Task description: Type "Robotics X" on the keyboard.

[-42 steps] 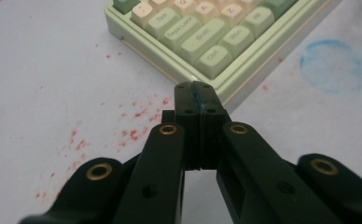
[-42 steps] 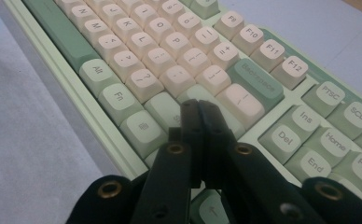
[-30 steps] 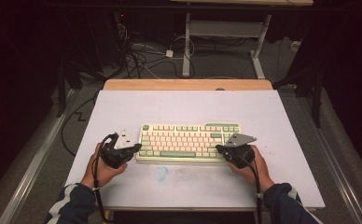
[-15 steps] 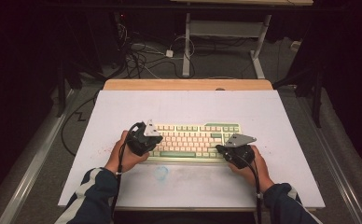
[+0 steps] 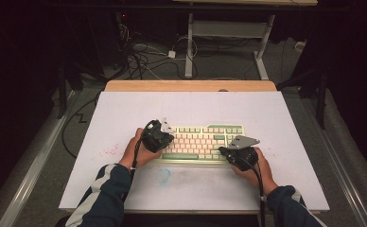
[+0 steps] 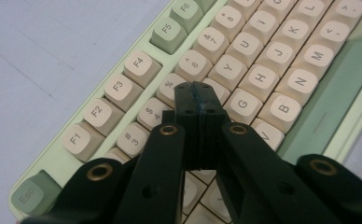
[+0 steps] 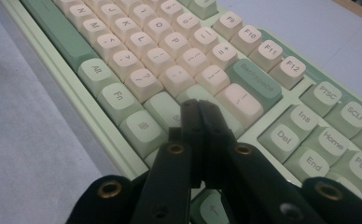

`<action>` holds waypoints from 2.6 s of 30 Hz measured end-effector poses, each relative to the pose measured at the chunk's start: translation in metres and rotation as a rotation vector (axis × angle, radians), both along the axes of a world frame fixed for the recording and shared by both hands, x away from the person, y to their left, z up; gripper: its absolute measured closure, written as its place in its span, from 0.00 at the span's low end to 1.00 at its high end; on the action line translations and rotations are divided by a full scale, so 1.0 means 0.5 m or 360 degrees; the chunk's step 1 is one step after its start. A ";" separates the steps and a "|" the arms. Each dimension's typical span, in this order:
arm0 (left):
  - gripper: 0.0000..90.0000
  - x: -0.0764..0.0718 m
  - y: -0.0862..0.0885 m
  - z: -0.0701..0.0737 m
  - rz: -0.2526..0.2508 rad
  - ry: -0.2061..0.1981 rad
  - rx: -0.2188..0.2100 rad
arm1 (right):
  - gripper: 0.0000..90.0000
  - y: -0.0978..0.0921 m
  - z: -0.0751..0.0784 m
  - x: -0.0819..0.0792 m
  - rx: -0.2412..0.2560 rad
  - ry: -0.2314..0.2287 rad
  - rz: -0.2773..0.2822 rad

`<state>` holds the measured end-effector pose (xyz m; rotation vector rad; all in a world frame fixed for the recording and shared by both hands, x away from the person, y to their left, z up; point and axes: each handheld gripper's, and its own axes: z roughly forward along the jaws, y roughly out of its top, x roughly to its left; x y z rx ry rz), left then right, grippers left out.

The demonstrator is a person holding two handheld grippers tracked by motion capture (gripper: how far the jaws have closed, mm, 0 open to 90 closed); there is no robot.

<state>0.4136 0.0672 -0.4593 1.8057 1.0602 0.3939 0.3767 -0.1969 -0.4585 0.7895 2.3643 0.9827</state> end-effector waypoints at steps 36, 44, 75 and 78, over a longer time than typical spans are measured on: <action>0.68 -0.046 0.051 0.054 -0.0016 -0.0301 -0.0150 | 1.00 -0.023 0.028 -0.019 0.0023 -0.0054 -0.0018; 0.43 -0.071 0.081 0.050 0.0037 -0.0399 -0.0151 | 1.00 -0.031 0.041 -0.022 0.0063 -0.0065 -0.0024; 0.21 -0.180 0.209 -0.036 0.0231 -0.0419 -0.0094 | 1.00 0.006 0.078 0.007 0.0075 -0.0077 0.0023; 0.21 -0.192 0.220 -0.042 0.0248 -0.0406 -0.0082 | 1.00 0.025 0.079 0.017 0.0060 -0.0067 0.0048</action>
